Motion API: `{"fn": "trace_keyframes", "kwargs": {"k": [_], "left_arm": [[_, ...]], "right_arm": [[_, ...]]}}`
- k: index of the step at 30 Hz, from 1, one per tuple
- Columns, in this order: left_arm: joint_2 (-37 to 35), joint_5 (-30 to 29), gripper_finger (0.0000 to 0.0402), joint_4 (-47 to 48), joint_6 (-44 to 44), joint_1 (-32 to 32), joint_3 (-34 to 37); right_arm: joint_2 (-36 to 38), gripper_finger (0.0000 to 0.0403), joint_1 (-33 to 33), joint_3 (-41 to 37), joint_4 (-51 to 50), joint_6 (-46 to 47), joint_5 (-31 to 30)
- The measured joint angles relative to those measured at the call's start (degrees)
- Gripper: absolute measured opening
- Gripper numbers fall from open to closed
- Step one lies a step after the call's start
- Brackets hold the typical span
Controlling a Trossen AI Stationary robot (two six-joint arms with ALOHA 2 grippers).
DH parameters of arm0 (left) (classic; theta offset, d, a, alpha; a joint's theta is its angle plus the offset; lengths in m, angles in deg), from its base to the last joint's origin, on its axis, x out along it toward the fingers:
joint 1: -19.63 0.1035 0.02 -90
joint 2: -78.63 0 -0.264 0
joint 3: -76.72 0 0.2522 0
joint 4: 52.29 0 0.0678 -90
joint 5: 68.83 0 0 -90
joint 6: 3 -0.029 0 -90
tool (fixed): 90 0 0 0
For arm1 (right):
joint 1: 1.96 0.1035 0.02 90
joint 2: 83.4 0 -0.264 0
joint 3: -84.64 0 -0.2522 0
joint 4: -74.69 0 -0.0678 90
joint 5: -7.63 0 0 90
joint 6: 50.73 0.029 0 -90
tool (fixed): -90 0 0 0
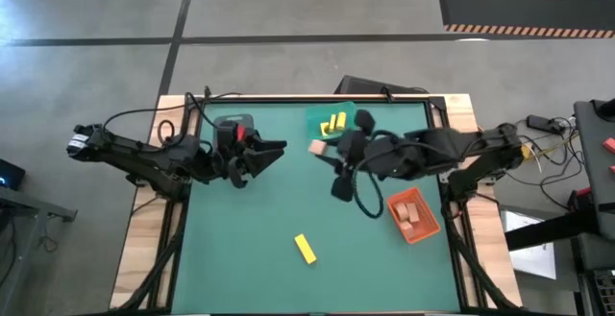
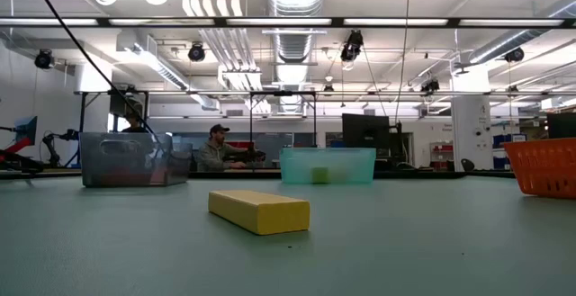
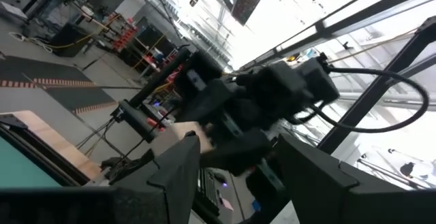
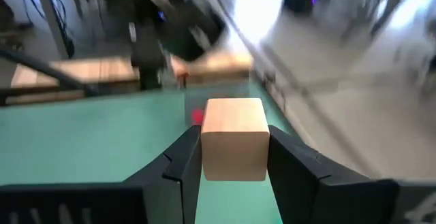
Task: Sort & place blocks by color
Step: Put the light brown block into the orange bin
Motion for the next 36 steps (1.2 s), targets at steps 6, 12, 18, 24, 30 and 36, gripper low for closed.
{"fn": "trace_keyframes", "kwargs": {"k": [6, 12, 18, 24, 30, 36], "left_arm": [[0.1, 0.0, 0.0181, 0.3, 0.0, 0.0, 0.1], [0.1, 0.0, 0.0181, 1.4, 0.1, 0.0, 0.1], [0.1, 0.0, 0.0181, 1.7, 0.2, 0.0, 0.1], [0.1, 0.0, 0.0181, 2.4, 0.3, 0.0, 0.1], [0.1, 0.0, 0.0181, 2.5, 0.3, 0.0, 0.1], [0.1, 0.0, 0.0181, 2.5, 0.3, 0.0, 0.1]], "right_arm": [[0.1, 0.0128, -4.0, 6.8, -27.6, 22.3, 8.3], [0.2, 0.0128, -11.5, 5.7, -42.8, 36.7, 26.5], [1.2, 0.0129, -14.6, -1.4, -42.8, 40.8, 39.8], [3.4, 0.0129, -14.5, -10.8, -42.8, 41.7, 43.1], [8.6, 0.0129, -14.4, -22.7, -42.2, 43.5, 43.4], [16.0, 0.0129, -14.4, -35.4, -36.1, 49.1, 46.4]]}}
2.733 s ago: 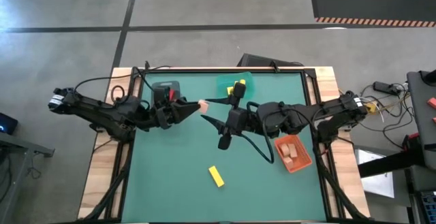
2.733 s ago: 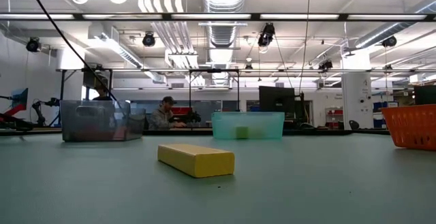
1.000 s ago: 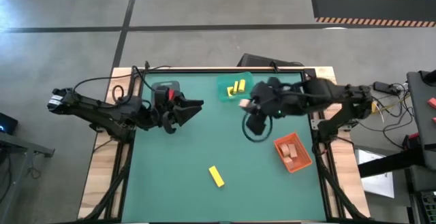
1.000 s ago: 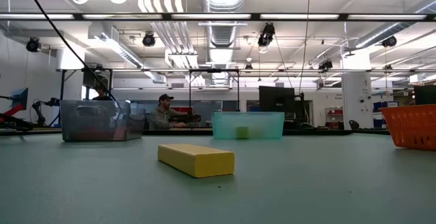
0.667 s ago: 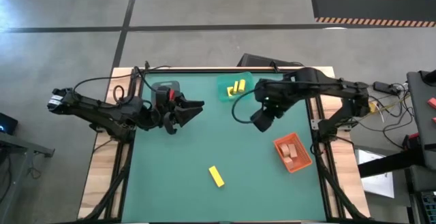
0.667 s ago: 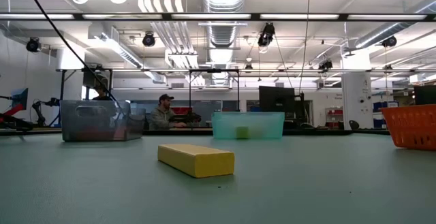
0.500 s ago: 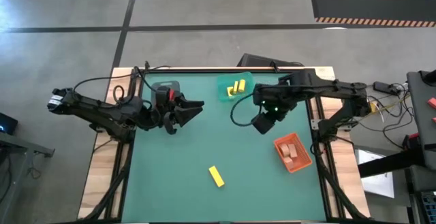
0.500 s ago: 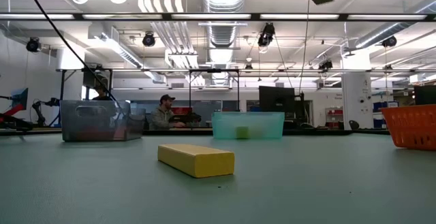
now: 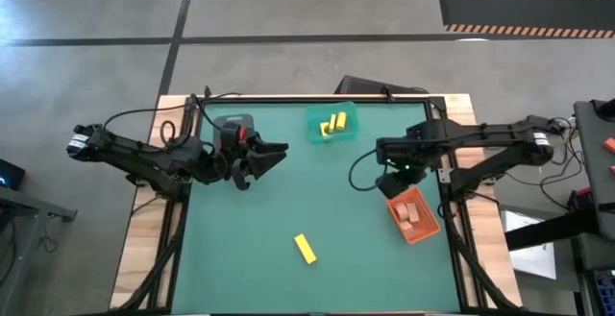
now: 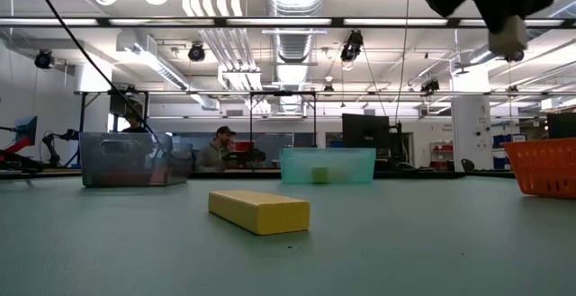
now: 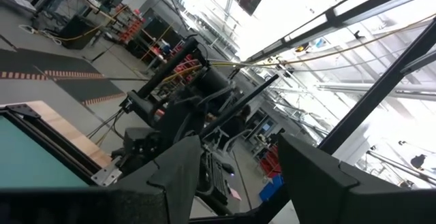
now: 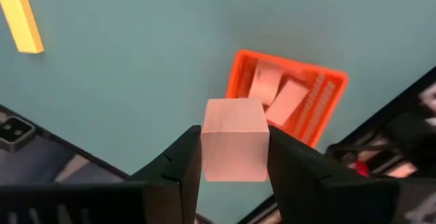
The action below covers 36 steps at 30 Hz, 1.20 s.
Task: Sort & place blocks by color
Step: Put the light brown block into the orange bin
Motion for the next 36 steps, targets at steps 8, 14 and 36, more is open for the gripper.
{"fn": "trace_keyframes", "kwargs": {"k": [8, 14, 36], "left_arm": [[0.0, 0.0, 0.0181, 0.0, 0.0, 0.0, 0.1], [0.0, 0.0, 0.0181, 0.0, 0.0, 0.0, 0.1], [0.0, 0.0, 0.0181, -0.1, 0.3, 0.0, 2.6]], "right_arm": [[8.0, 0.0129, 0.0, -14.0, 5.8, 7.6, 3.4], [11.6, 0.0129, 0.0, -21.9, 7.0, 9.2, 6.0], [11.5, 0.0129, 0.0, -34.6, 12.2, 4.0, 10.7]]}}
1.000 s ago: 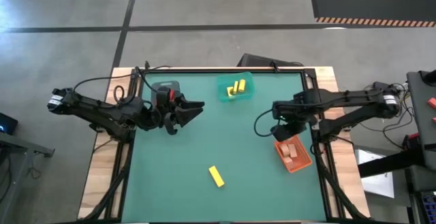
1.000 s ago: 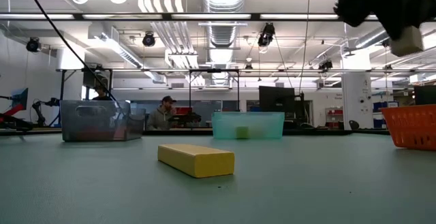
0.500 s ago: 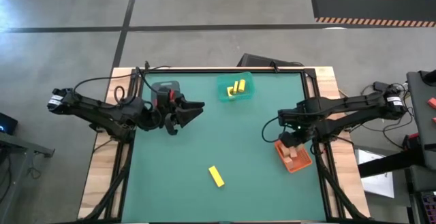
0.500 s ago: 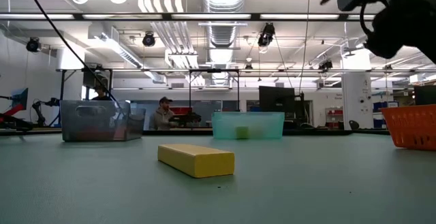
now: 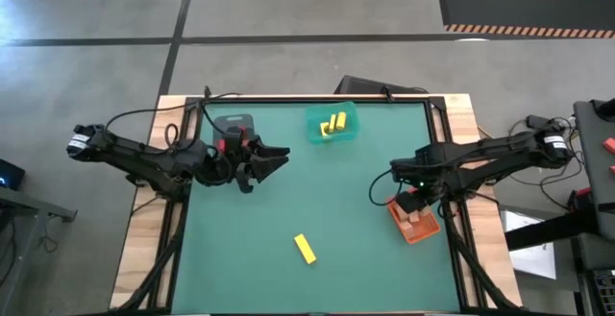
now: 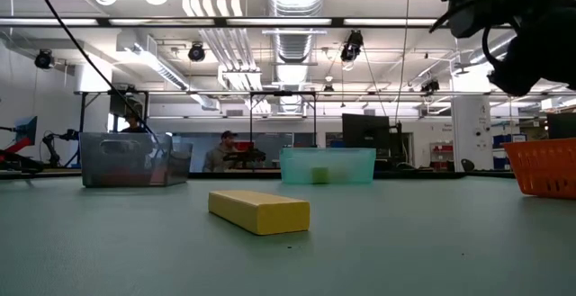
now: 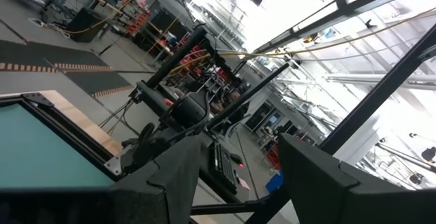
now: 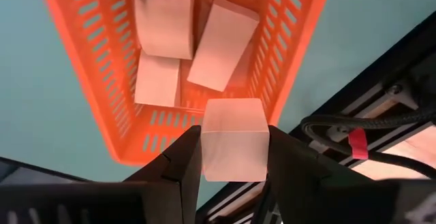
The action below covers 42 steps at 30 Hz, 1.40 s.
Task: Sort & place blocks by color
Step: Put the light brown block into the orange bin, then put the yellow block into the green bin
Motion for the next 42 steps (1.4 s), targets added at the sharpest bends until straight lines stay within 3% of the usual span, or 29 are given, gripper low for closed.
{"fn": "trace_keyframes", "kwargs": {"k": [19, 27, 33, 42], "left_arm": [[0.0, 0.0, 0.0181, 0.1, 0.0, 0.4, 0.2], [0.0, 0.0, 0.0181, 0.1, 0.0, 0.4, 0.2], [0.0, 0.0, 0.0181, 0.1, 0.0, 0.4, 0.2], [0.0, 0.0, 0.0181, 0.0, 0.0, 0.4, 0.2]], "right_arm": [[-1.8, 0.0188, 0.0, 1.1, 1.2, 0.2, -0.2], [-1.8, 0.0187, 0.0, 10.9, 1.5, 6.5, -1.2], [-3.4, 0.0182, 0.9, 19.7, 5.0, 10.0, -9.0], [-14.4, 0.0182, 5.7, 32.6, 13.6, 10.0, -15.0]]}}
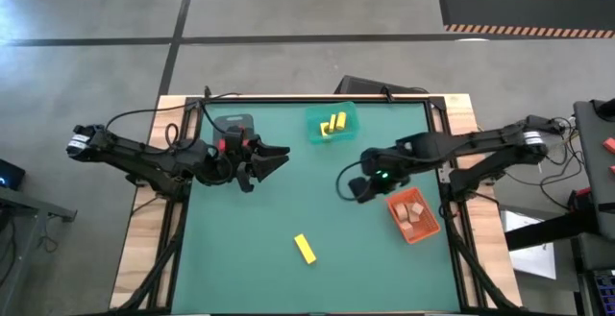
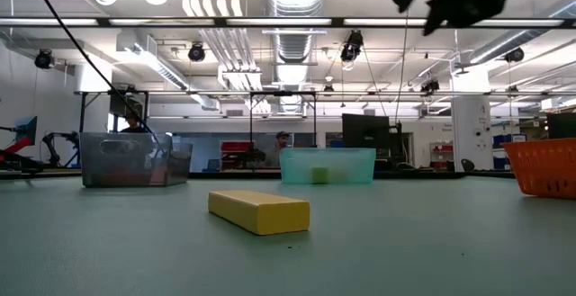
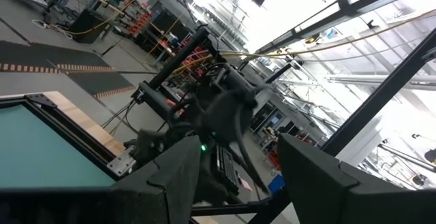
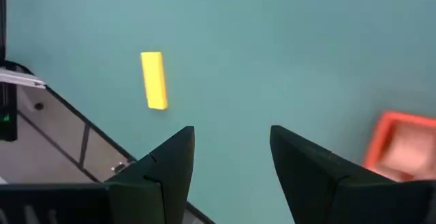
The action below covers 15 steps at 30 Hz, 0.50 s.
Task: Sort & place blocks by color
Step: Put the yellow block into the green bin
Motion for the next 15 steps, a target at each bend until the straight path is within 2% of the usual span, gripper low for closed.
{"fn": "trace_keyframes", "kwargs": {"k": [12, 15], "left_arm": [[-0.1, 0.1, 0.0181, 0.0, 0.0, 0.0, 0.0], [-0.2, 2.9, 0.0181, -0.1, 0.0, 0.0, 0.0]], "right_arm": [[-23.6, 0.0182, 4.2, 18.5, 0.8, -4.1, -1.0], [-28.7, 0.0182, 5.1, 22.9, 0.7, -4.5, -1.0]]}}
